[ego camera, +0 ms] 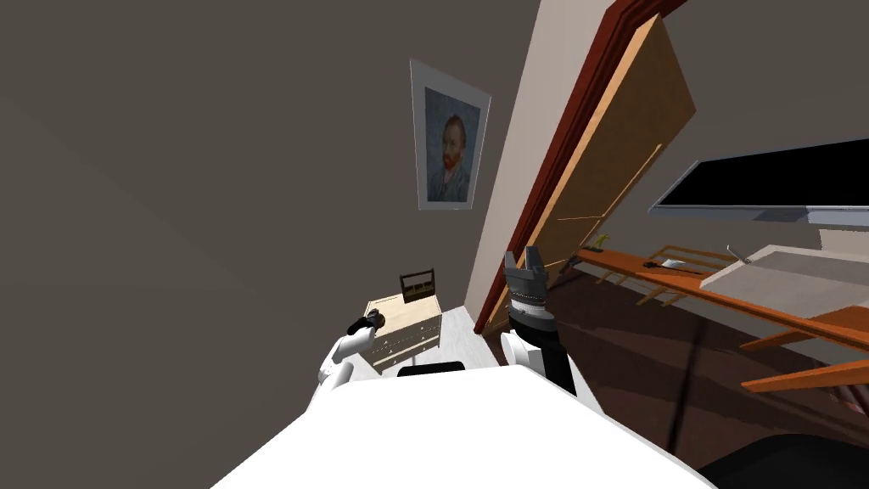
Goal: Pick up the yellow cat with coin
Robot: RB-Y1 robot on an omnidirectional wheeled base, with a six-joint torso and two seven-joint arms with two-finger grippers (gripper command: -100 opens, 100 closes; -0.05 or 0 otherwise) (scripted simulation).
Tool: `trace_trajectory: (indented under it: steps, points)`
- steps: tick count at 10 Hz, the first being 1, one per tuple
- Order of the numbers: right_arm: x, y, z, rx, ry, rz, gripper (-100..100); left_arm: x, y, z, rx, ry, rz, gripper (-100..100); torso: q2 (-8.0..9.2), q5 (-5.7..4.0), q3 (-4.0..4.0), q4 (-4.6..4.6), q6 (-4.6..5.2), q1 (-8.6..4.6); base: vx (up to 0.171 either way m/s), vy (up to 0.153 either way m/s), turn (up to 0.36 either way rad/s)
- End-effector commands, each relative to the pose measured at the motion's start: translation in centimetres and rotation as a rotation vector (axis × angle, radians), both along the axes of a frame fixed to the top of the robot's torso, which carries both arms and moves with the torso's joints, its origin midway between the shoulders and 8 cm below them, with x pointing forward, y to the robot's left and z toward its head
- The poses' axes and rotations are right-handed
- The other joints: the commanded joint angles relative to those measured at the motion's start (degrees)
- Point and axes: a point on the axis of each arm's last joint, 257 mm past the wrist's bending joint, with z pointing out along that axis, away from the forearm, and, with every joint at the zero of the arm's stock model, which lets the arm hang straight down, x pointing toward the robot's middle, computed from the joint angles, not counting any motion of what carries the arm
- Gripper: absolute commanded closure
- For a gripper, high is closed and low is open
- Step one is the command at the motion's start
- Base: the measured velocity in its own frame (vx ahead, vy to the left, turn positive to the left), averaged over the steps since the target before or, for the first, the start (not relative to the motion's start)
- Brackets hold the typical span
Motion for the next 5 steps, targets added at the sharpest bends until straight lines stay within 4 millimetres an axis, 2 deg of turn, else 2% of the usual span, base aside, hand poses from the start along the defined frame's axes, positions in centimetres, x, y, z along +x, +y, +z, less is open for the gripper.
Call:
trace_trajectory:
  steps: [1, 3, 4, 5]
  points:
    - [0.0, 0.0, 0.0, 0.0, 0.0, 0.0, 0, 0.8, -1.7, -0.2, -0.005, 0.001, -0.03, 100, 0.0, 0.0, 0.0, 0.0, 0.0, 0.0, 0.027, 0.003, 0.223]
    - [0.0, 0.0, 0.0, 0.0, 0.0, 0.0, 0, 2.7, -5.6, 0.1, -0.013, 0.0, -0.105, 100, -0.01, 0.0, 0.0, 0.0, 0.01, -0.03, 0.028, 0.013, 0.416]
    - [0.0, 0.0, 0.0, 0.0, 0.0, 0.0, 0, 2.7, -6.4, 0.0, -0.011, 0.002, -0.124, 100, -0.03, 0.03, -0.02, 0.0, 0.03, 0.0, 0.022, 0.007, 0.141]
    - [0.0, 0.0, 0.0, 0.0, 0.0, 0.0, 0, 3.5, -8.2, 0.2, -0.013, 0.0, -0.157, 100, 0.0, 0.03, 0.01, 0.03, 0.14, -0.06, 0.022, 0.013, 0.281]
